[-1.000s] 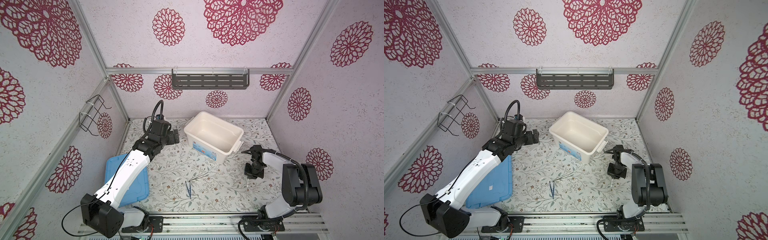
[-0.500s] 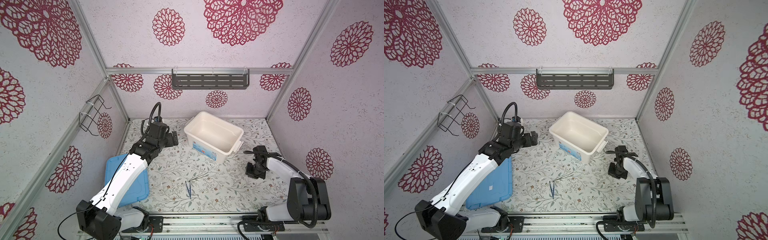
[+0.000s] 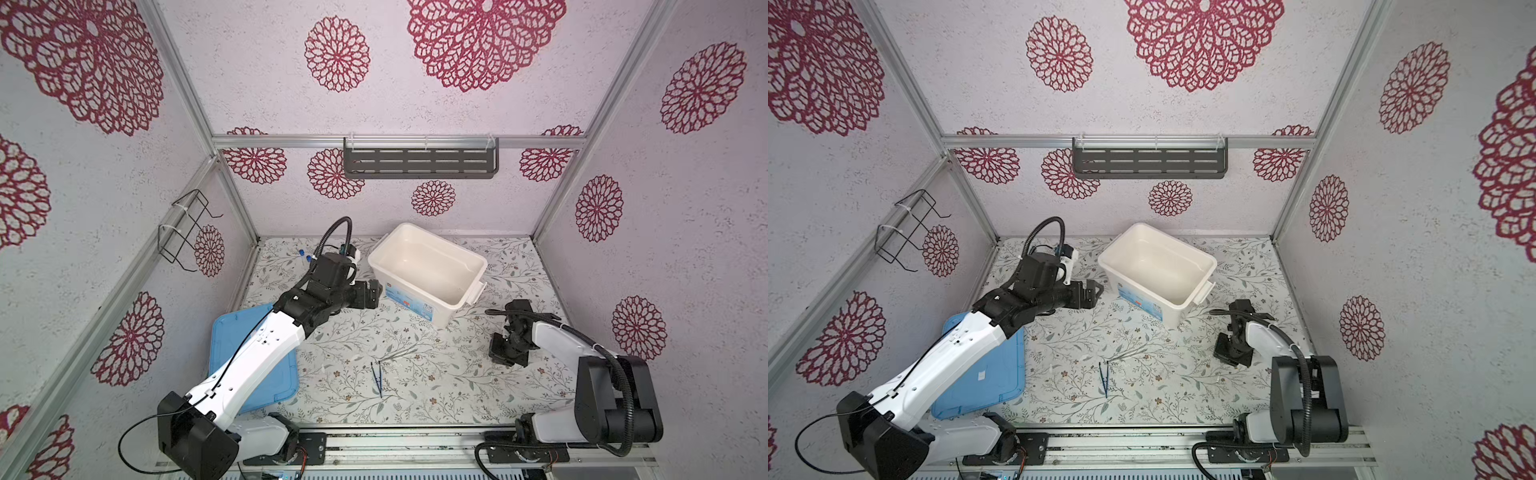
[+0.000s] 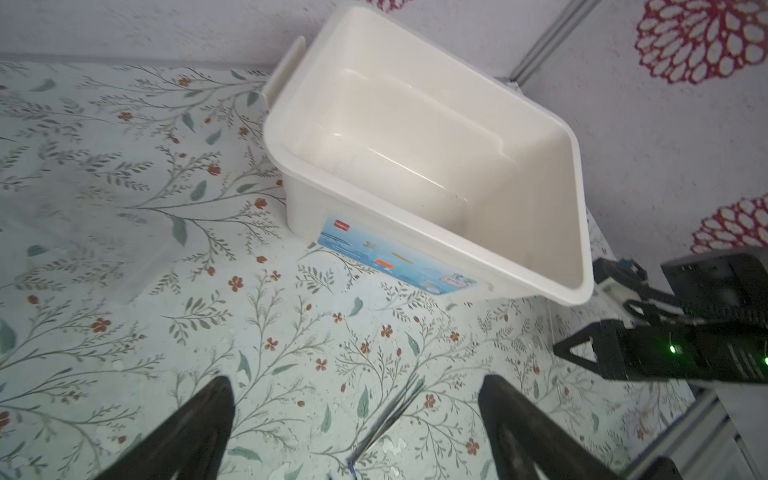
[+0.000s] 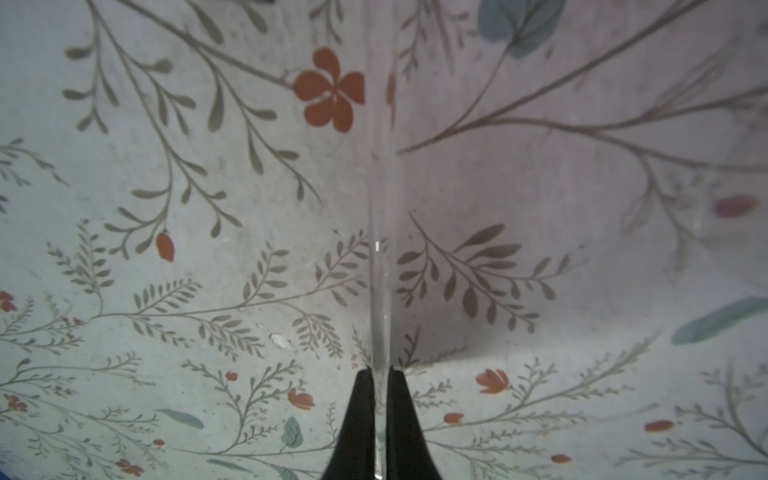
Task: Organize the chemistry lab equipment
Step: 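Swing the left gripper toward the rod held by the right gripper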
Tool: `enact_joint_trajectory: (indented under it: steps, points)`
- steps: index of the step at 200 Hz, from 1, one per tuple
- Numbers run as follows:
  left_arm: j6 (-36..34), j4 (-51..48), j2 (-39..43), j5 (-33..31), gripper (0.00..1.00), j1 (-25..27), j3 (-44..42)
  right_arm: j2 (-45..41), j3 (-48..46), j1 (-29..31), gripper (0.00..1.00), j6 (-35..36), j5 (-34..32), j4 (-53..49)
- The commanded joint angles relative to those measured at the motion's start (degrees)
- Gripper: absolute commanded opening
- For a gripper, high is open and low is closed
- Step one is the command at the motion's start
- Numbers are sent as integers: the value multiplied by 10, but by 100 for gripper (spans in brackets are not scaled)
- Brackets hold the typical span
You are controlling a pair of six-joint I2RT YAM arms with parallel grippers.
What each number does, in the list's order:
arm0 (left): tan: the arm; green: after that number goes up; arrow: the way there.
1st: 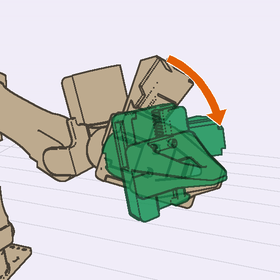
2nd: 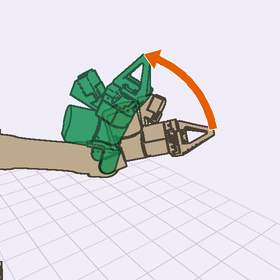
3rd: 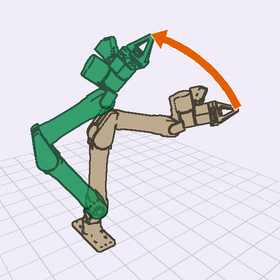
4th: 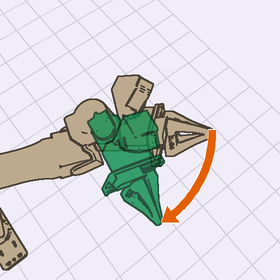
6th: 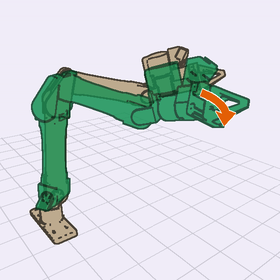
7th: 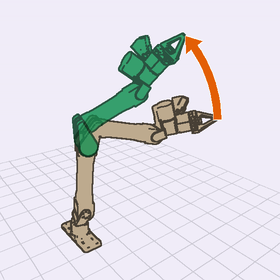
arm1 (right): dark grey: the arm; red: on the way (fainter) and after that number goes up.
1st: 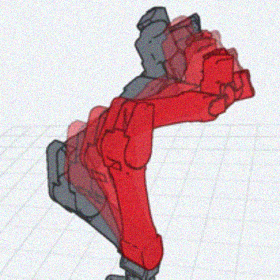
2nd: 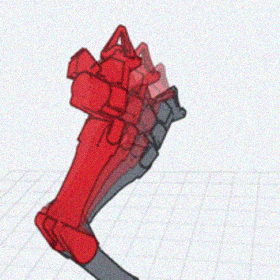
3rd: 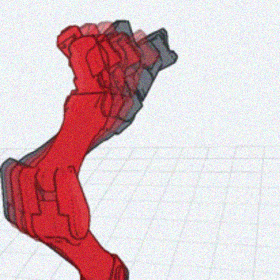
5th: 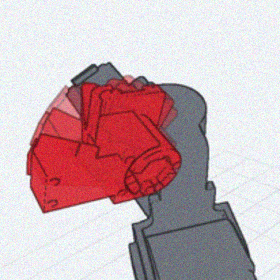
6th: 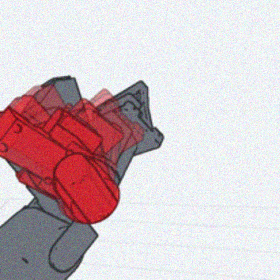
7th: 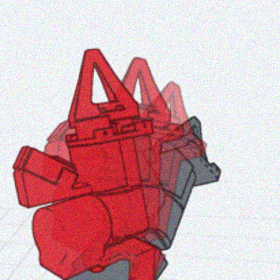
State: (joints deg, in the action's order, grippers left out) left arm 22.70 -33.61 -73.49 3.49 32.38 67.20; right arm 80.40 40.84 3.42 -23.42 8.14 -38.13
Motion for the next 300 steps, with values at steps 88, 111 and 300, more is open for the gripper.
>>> enact_joint_trajectory:
  steps: [88,111,300]
  points:
    - [-164,175,4,60,97,122,-160,-60,-46,1,9,-131,131,62]
    - [-169,208,-41,66,97,125,-165,-87,-74,3,10,-181,171,117]
    - [-417,590,-252,93,91,205,-244,-245,-204,113,8,-583,183,390]
